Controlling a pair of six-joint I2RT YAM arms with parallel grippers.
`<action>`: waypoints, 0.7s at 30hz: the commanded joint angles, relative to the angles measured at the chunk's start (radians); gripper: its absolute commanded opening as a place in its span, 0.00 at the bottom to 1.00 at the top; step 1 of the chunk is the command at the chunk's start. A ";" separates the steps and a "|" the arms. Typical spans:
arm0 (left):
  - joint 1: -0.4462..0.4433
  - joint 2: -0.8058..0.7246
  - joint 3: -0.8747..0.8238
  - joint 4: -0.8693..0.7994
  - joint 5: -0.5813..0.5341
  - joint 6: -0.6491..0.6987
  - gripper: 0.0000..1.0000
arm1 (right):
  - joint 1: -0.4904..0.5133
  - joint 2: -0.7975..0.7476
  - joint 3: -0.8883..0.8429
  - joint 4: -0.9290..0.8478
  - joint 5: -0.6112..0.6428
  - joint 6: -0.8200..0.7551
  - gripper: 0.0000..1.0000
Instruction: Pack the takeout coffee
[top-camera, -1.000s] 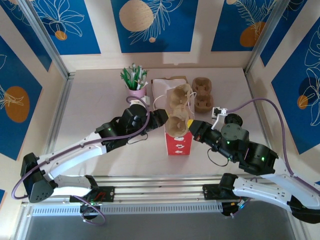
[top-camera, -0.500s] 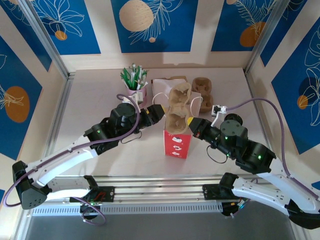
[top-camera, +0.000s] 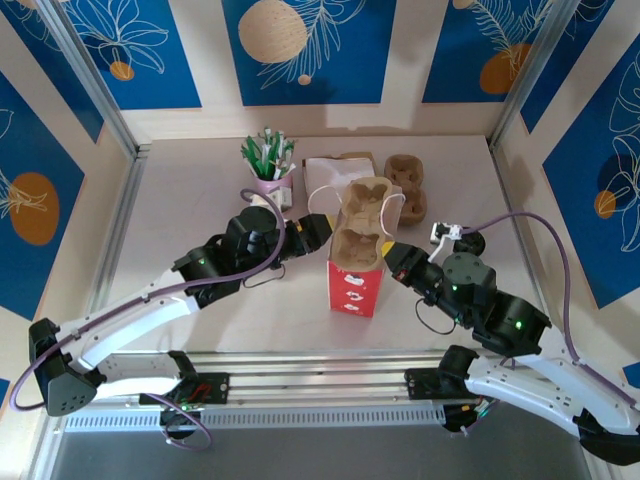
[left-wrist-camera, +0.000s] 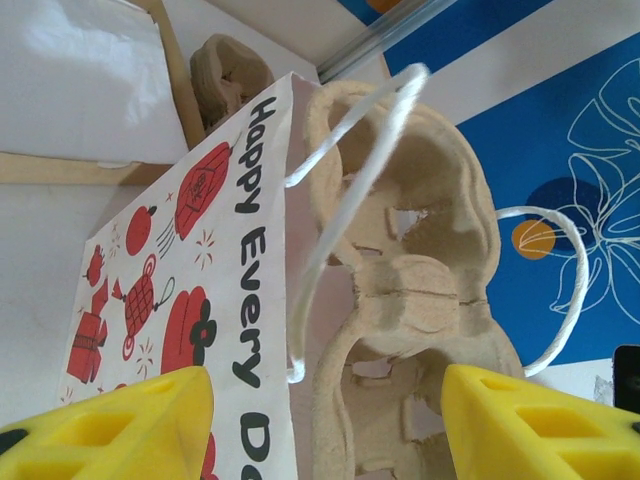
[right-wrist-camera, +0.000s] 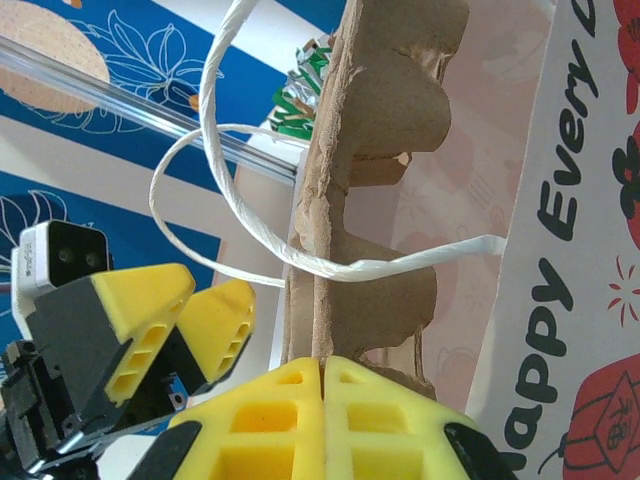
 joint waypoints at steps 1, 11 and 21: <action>0.005 0.003 0.006 -0.009 0.021 0.025 0.61 | -0.007 -0.032 -0.030 0.044 0.054 0.037 0.00; 0.005 0.005 -0.013 -0.009 0.037 0.028 0.61 | -0.063 -0.048 -0.051 0.105 0.022 0.065 0.00; 0.004 0.018 -0.038 0.016 0.061 0.016 0.62 | -0.122 -0.041 -0.099 0.130 -0.047 0.127 0.00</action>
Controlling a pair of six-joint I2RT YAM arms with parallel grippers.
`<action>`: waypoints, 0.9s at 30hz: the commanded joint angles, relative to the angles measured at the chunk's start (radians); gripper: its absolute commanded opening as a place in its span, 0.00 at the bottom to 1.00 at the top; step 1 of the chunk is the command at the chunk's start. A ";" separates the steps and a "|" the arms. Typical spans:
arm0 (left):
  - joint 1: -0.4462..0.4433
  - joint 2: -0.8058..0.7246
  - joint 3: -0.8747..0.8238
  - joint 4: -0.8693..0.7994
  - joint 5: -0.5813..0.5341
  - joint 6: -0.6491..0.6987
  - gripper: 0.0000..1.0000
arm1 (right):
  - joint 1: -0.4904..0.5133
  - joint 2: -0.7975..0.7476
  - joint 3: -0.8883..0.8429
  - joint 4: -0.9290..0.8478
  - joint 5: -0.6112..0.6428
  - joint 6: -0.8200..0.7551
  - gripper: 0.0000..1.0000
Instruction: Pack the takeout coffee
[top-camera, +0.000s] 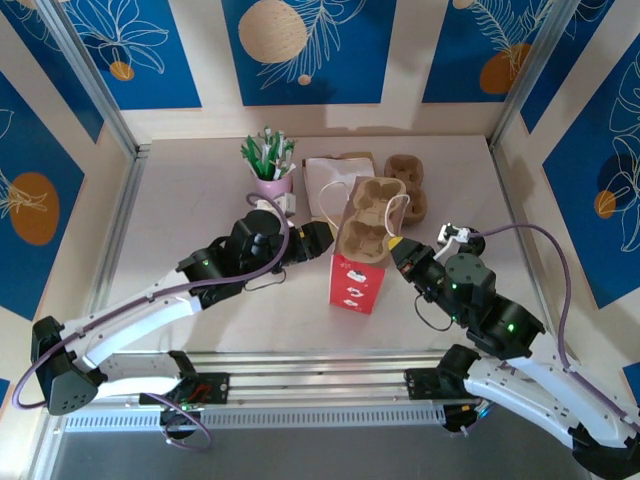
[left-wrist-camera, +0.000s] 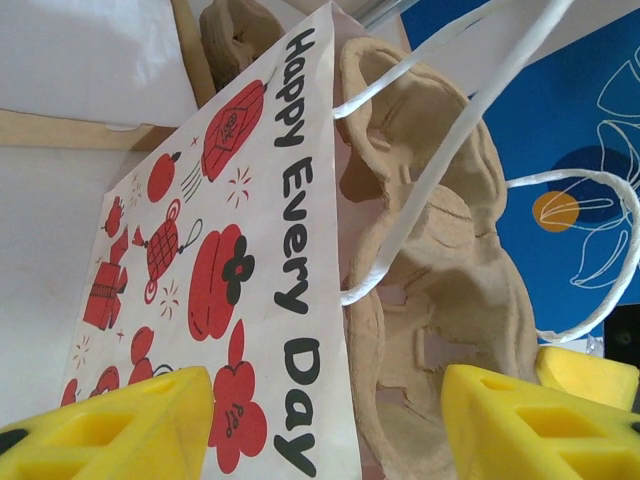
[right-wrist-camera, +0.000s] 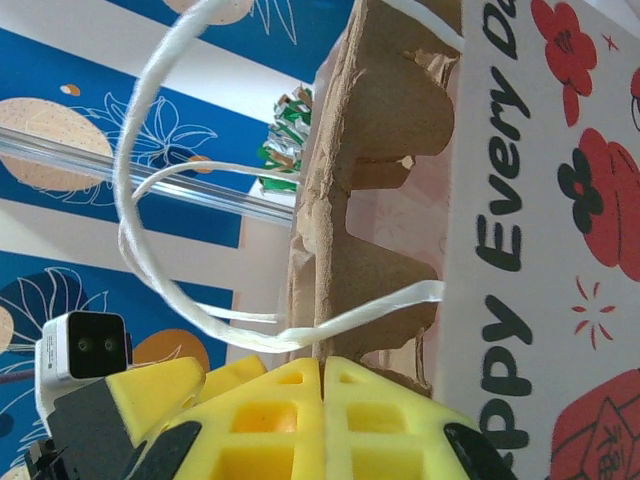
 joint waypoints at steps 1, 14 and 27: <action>0.004 0.012 -0.009 0.026 0.027 0.015 0.62 | -0.008 -0.006 0.000 0.049 -0.017 0.019 0.00; 0.004 0.019 -0.017 0.040 0.047 0.012 0.61 | -0.066 0.006 0.019 0.113 -0.049 0.029 0.00; 0.002 0.032 -0.027 0.058 0.067 0.004 0.62 | -0.099 0.039 0.001 0.252 -0.117 0.029 0.00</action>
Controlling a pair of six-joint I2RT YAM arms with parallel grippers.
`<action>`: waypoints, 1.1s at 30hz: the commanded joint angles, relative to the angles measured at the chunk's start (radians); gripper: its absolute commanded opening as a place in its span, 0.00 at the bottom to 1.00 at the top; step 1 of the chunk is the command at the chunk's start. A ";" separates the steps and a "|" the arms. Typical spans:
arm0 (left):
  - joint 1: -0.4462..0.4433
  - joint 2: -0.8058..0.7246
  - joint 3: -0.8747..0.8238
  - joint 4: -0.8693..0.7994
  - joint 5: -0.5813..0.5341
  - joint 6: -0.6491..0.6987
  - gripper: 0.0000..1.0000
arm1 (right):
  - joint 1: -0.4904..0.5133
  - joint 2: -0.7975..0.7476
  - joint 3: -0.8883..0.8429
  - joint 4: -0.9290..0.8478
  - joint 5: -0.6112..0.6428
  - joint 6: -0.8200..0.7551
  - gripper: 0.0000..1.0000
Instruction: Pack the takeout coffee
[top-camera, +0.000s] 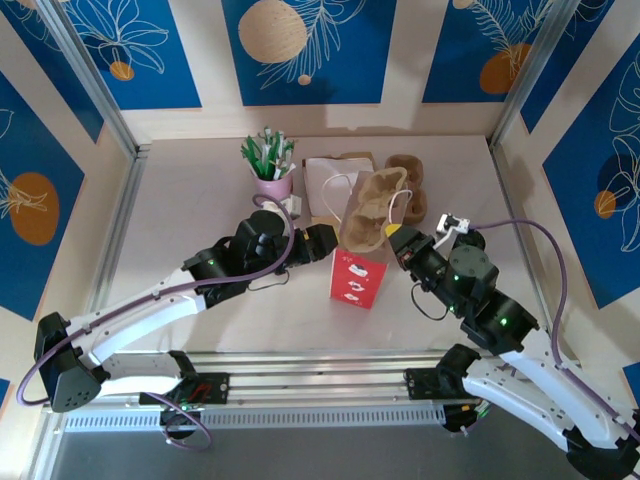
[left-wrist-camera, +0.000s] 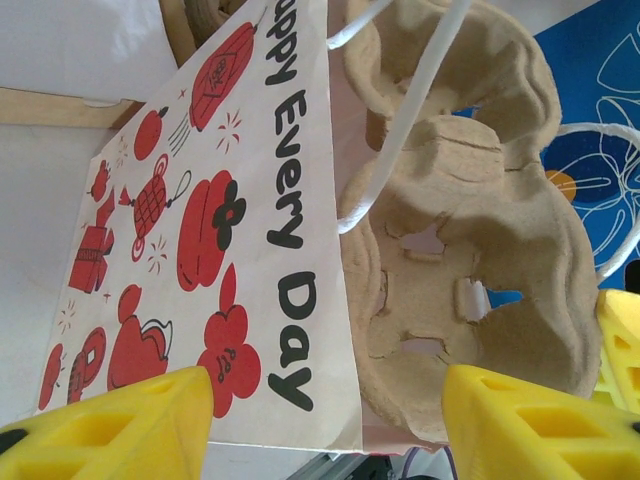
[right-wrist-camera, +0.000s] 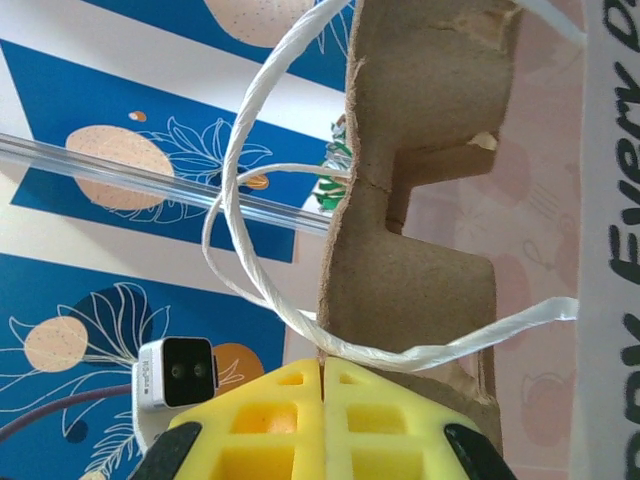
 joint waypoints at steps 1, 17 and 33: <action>0.002 0.009 -0.016 0.028 0.021 0.004 0.62 | -0.027 -0.004 0.002 0.102 -0.037 0.004 0.00; 0.001 0.004 -0.019 0.024 0.027 0.005 0.62 | -0.050 -0.018 -0.105 0.077 -0.059 0.075 0.00; 0.002 0.006 -0.016 0.014 0.029 0.009 0.62 | -0.058 -0.065 -0.121 -0.031 -0.032 0.104 0.00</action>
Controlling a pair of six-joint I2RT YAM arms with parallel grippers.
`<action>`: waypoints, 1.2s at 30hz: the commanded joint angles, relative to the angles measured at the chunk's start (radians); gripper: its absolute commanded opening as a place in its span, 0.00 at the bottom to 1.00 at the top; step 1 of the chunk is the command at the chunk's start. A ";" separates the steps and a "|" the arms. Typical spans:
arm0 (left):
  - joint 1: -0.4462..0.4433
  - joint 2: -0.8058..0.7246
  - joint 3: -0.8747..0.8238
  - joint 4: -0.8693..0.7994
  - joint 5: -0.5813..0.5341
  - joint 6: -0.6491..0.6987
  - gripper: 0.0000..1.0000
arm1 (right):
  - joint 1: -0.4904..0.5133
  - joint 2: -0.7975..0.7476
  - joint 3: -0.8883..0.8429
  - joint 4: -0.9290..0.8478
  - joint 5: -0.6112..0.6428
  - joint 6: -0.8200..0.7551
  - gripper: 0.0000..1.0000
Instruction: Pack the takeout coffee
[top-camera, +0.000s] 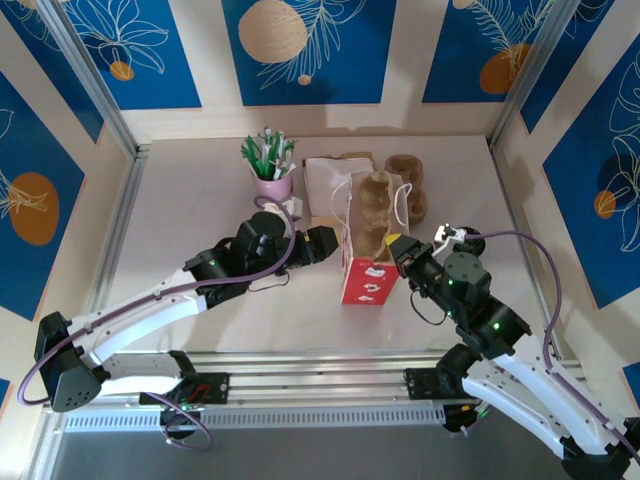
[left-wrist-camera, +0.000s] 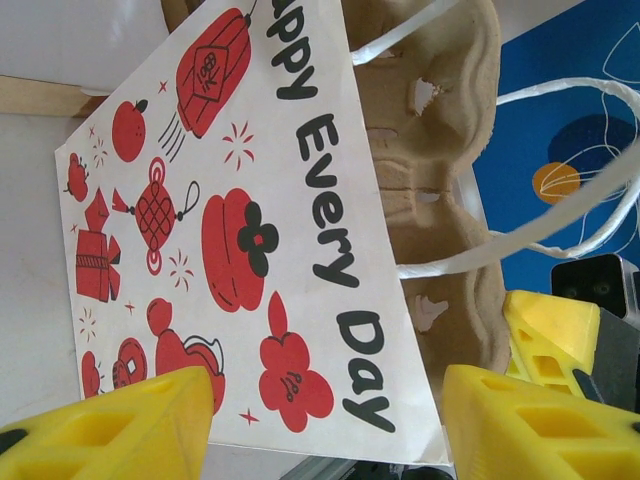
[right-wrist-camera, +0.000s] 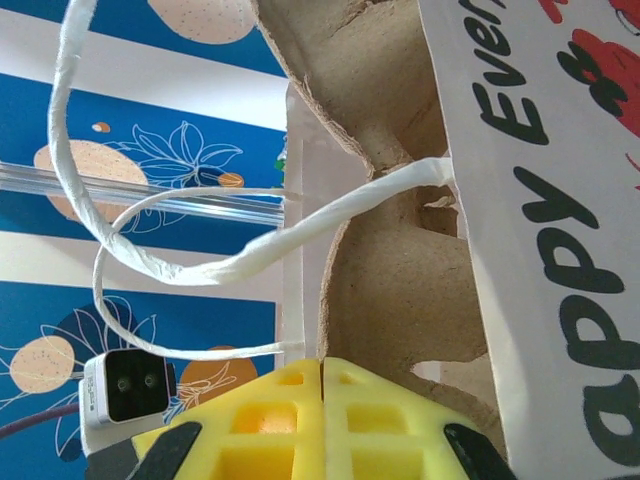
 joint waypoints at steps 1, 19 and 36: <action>0.001 0.005 -0.006 0.011 0.017 0.011 0.62 | -0.010 -0.011 -0.004 -0.042 0.016 0.021 0.00; 0.002 -0.002 -0.001 -0.002 0.007 0.032 0.63 | -0.186 0.090 0.118 0.077 -0.335 -0.116 0.00; 0.013 -0.075 0.013 -0.021 -0.029 0.088 0.65 | -0.197 0.150 0.317 0.156 -0.592 -0.307 0.00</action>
